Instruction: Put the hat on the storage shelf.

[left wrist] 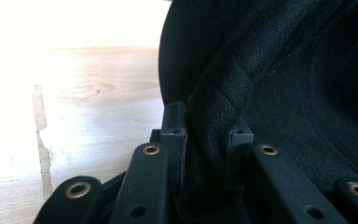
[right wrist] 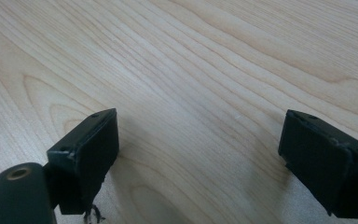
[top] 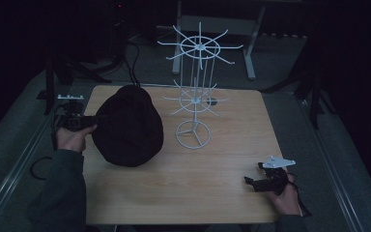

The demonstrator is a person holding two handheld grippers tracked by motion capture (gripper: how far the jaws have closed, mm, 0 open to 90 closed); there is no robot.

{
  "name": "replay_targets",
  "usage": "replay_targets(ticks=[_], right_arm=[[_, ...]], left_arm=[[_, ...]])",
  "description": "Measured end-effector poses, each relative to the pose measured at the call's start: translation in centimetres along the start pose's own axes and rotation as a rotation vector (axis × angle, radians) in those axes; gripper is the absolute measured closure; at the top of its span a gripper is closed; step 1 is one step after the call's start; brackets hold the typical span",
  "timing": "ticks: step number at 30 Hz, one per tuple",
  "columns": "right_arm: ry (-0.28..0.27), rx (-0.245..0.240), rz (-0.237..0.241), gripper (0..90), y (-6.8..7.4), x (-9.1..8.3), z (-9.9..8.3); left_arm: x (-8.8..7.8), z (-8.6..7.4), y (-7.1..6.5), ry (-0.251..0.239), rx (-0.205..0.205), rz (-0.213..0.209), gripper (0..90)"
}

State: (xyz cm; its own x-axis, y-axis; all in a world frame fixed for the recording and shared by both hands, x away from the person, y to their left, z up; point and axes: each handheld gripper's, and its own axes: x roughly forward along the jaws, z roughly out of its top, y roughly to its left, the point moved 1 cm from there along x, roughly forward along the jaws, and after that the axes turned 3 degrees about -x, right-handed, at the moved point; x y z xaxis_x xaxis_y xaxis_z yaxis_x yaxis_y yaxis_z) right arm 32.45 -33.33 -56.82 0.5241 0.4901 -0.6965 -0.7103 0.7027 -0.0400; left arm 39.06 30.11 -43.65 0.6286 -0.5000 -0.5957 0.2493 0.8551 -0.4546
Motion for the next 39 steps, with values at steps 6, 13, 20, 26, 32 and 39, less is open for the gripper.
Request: replay_targets(ticks=[6, 13, 20, 26, 32, 39], right_arm=[[0.000, 0.000, 0.000, 12.0, 0.0, 0.0, 0.0], [-0.001, -0.002, -0.001, 12.0, 0.0, 0.0, 0.0], [-0.002, -0.001, -0.001, 12.0, 0.0, 0.0, 0.0], [-0.002, -0.001, -0.001, 12.1, 0.0, 0.0, 0.0], [-0.002, 0.000, -0.001, 12.1, 0.0, 0.0, 0.0], [-0.002, 0.000, -0.002, 12.1, 0.0, 0.0, 0.0]], left_arm=[[-0.9, 0.7, -0.9, -0.024, -0.007, -0.014, 76.6], [-1.6, 1.6, -2.0, -0.041, -0.001, -0.029, 76.3], [-2.1, 1.9, -2.8, -0.063, -0.019, -0.064, 76.3], [-2.5, 2.1, -3.4, -0.077, -0.019, -0.085, 76.2], [-2.8, 2.3, -3.7, -0.093, -0.040, -0.118, 76.1], [-3.0, 2.7, -3.9, -0.111, -0.079, -0.168, 76.1]])
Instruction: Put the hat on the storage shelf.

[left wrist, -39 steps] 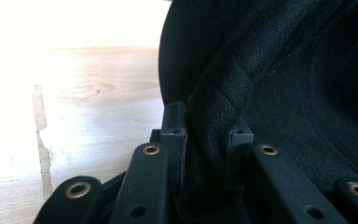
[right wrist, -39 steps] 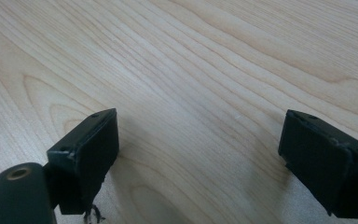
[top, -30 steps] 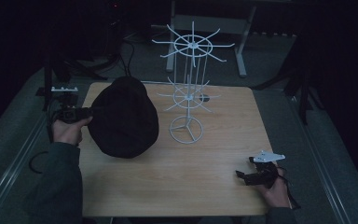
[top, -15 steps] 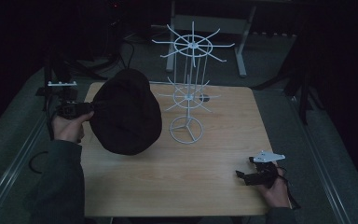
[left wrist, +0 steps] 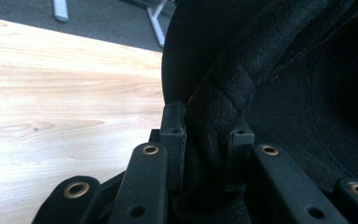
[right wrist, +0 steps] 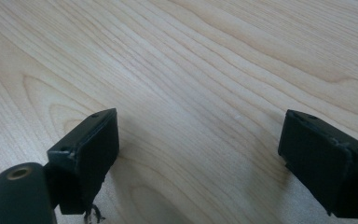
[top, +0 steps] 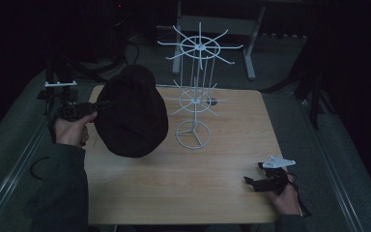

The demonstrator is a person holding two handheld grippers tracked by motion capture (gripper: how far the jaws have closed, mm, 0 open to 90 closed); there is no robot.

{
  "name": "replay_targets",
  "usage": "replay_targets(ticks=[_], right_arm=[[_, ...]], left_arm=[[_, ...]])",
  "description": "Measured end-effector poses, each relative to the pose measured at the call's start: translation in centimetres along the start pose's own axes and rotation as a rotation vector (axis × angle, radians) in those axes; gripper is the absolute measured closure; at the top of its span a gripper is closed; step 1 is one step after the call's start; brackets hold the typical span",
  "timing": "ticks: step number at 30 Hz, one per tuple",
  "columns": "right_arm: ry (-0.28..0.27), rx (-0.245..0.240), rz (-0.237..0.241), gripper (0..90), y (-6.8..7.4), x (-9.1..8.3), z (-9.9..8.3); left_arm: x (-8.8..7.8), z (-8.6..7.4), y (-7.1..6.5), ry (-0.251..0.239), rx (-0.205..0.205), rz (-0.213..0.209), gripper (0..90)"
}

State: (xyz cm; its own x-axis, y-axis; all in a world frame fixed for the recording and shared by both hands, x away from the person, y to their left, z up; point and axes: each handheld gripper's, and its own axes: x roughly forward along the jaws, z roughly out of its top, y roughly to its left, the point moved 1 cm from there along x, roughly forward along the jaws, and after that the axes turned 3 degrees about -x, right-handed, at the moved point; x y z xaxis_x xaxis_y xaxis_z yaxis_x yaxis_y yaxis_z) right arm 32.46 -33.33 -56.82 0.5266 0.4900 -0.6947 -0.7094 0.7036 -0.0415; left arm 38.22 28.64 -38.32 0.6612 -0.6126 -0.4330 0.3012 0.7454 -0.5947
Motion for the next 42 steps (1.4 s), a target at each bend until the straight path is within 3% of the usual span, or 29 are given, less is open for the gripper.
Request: replay_targets(ticks=[5, 12, 19, 42], right_arm=[[0.000, 0.003, -0.002, 12.7, 0.0, 0.0, 0.0], [-0.001, 0.005, -0.004, 13.2, 0.0, 0.0, 0.0], [-0.001, 0.004, -0.004, 13.2, 0.0, 0.0, 0.0], [-0.001, 0.005, -0.004, 13.2, 0.0, 0.0, 0.0]], left_arm=[[-0.1, 0.2, -0.1, -0.005, -0.008, -0.017, 75.9], [-0.2, 0.7, -0.3, -0.034, -0.050, -0.036, 75.8], [-0.1, 1.4, -0.4, -0.049, -0.049, -0.024, 75.9], [-0.7, 4.1, -1.8, -0.123, -0.074, -0.069, 75.8]])
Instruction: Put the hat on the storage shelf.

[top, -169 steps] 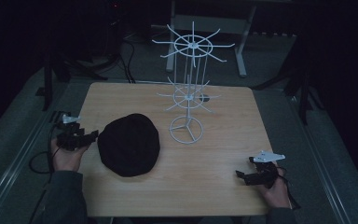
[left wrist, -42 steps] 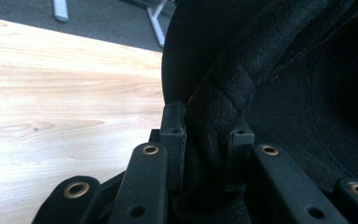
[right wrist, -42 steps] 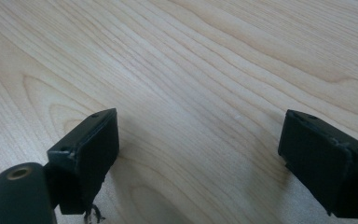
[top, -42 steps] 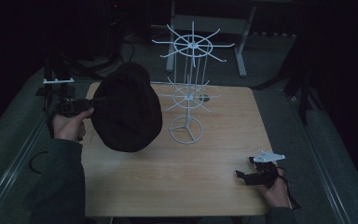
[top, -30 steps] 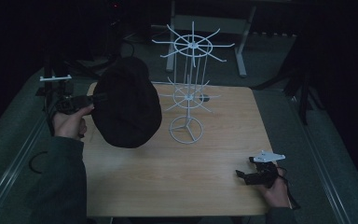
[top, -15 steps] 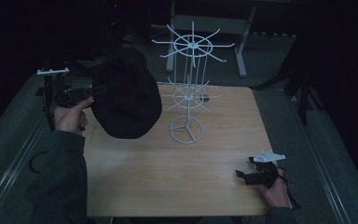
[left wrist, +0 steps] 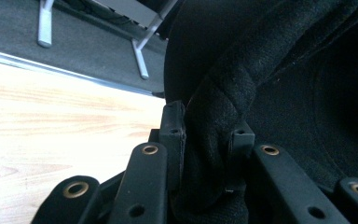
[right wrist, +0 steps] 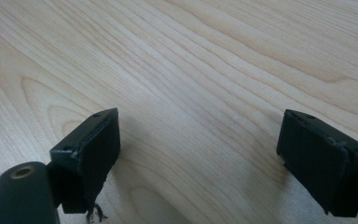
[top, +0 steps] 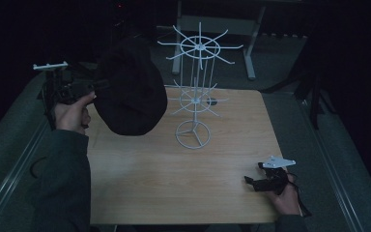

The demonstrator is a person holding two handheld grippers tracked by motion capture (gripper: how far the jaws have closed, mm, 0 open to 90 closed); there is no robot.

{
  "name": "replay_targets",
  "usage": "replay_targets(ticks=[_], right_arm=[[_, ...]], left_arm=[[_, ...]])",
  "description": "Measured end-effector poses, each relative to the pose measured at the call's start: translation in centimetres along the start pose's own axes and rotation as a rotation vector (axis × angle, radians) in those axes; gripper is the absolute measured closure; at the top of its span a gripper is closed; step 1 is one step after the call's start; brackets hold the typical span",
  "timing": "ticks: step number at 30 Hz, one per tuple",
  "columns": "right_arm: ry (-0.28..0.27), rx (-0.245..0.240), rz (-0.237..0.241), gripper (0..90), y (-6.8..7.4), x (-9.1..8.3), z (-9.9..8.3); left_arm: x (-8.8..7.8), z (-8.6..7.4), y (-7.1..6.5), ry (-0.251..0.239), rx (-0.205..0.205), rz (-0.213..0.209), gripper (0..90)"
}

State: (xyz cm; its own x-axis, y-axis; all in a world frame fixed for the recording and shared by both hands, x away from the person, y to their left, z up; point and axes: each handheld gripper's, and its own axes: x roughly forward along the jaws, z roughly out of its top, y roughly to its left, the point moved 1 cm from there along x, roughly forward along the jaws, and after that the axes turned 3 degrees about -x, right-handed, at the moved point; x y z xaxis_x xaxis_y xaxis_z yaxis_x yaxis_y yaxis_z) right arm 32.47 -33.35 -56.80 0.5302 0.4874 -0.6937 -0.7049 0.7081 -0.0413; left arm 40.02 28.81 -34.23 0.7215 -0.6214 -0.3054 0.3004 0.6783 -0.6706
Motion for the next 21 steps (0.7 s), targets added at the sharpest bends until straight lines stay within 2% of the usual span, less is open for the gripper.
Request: replay_targets(ticks=[13, 21], right_arm=[[0.000, 0.000, 0.000, 13.2, 0.0, 0.0, 0.0], [0.000, 0.000, 0.000, 13.2, 0.0, 0.0, 0.0]], left_arm=[[0.2, 1.0, -1.1, -0.006, -0.009, -0.019, 75.4], [0.3, 1.6, -1.5, -0.019, -0.032, -0.024, 75.4]])
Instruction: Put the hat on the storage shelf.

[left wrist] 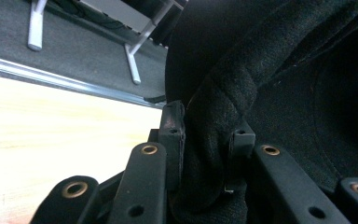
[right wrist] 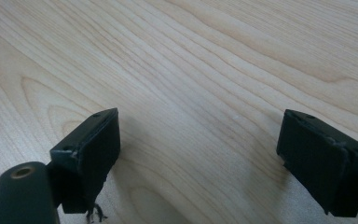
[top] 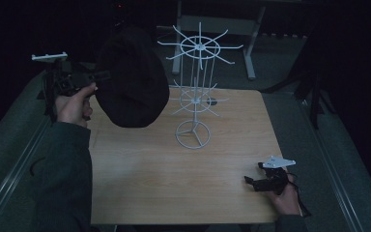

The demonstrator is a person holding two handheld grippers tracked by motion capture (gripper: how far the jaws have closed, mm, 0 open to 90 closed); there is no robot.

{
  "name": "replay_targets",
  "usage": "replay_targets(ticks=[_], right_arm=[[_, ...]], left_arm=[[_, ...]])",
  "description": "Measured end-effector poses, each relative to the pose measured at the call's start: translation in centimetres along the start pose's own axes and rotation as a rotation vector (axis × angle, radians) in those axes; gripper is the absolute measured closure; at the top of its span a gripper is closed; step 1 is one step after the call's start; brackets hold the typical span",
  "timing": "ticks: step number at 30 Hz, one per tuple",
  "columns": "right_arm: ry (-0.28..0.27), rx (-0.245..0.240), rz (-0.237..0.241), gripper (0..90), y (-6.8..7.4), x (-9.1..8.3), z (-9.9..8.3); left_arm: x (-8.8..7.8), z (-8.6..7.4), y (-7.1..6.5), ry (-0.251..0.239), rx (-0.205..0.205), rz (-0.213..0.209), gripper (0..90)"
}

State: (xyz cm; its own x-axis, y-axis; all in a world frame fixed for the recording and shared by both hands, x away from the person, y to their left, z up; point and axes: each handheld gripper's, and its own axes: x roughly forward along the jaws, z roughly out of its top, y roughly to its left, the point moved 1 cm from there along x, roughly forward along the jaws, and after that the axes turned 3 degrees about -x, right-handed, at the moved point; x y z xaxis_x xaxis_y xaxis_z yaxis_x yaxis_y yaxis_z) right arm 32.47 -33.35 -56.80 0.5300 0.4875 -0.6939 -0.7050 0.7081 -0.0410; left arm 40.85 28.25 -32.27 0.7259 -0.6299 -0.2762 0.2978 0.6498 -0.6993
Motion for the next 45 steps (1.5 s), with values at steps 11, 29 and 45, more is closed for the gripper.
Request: replay_targets(ticks=[11, 29, 45], right_arm=[[-0.001, 0.000, 0.000, 13.2, 0.0, 0.0, 0.0], [0.000, 0.000, 0.000, 13.2, 0.0, 0.0, 0.0], [0.000, 0.000, -0.001, 13.3, 0.0, 0.0, 0.0]], left_arm=[[0.5, 0.6, -0.9, -0.006, -0.006, -0.017, 75.2], [0.4, 1.0, -1.6, -0.022, -0.013, -0.064, 75.0], [0.6, 1.4, -1.9, -0.040, -0.038, -0.094, 74.6]])
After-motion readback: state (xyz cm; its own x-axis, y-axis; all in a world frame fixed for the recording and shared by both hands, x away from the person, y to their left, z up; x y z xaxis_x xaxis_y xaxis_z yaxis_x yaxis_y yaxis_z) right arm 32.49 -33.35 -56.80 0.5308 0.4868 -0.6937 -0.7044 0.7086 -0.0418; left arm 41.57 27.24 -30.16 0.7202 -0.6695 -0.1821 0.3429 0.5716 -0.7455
